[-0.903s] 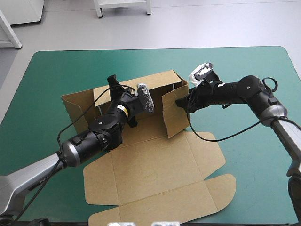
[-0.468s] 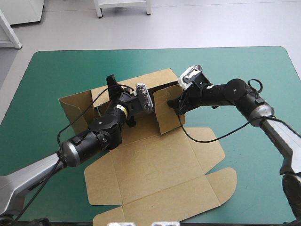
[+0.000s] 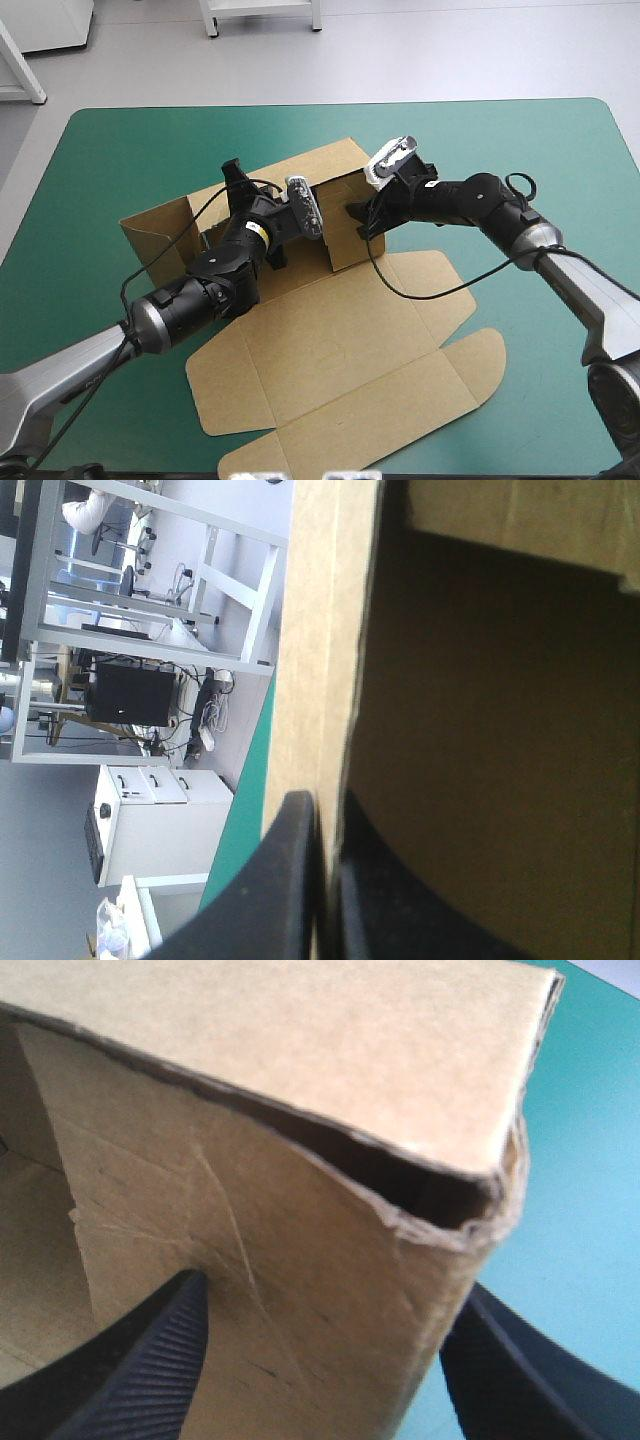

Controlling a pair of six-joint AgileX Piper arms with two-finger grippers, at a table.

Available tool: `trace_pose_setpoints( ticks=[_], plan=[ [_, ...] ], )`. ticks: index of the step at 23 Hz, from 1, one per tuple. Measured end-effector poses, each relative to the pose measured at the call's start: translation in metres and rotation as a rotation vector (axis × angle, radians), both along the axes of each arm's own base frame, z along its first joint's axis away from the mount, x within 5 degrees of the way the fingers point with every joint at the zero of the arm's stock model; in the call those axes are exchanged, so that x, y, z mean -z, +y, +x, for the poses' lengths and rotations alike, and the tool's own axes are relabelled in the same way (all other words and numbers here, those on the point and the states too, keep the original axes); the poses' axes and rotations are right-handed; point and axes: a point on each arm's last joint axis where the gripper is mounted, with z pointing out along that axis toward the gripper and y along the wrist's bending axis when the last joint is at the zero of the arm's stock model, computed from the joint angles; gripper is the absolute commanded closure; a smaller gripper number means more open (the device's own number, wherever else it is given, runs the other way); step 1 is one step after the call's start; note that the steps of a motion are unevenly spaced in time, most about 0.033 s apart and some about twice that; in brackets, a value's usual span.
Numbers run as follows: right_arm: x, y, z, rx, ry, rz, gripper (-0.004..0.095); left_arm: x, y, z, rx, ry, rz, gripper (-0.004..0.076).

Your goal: Fold the box

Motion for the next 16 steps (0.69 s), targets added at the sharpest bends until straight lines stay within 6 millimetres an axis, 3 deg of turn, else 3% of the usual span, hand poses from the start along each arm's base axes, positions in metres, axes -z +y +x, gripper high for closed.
trace_pose_setpoints(
  ticks=[10, 12, 14, 16],
  plan=[
    [0.010, 0.006, 0.015, 0.030, -0.069, 0.048, 0.0319, 0.002, 0.000, -0.001, 0.005, 0.021, 0.010, 0.0732],
    [0.011, 0.007, 0.018, 0.036, -0.081, 0.065, 0.0372, 0.003, 0.000, -0.001, 0.007, 0.032, 0.009, 0.0733],
    [0.013, 0.008, 0.020, 0.040, -0.085, 0.076, 0.0516, 0.003, 0.000, -0.001, 0.007, 0.035, 0.007, 0.0733],
    [0.017, 0.009, 0.023, 0.049, -0.082, 0.075, 0.0853, 0.003, 0.000, -0.001, 0.007, 0.036, 0.006, 0.0732]
  ],
)
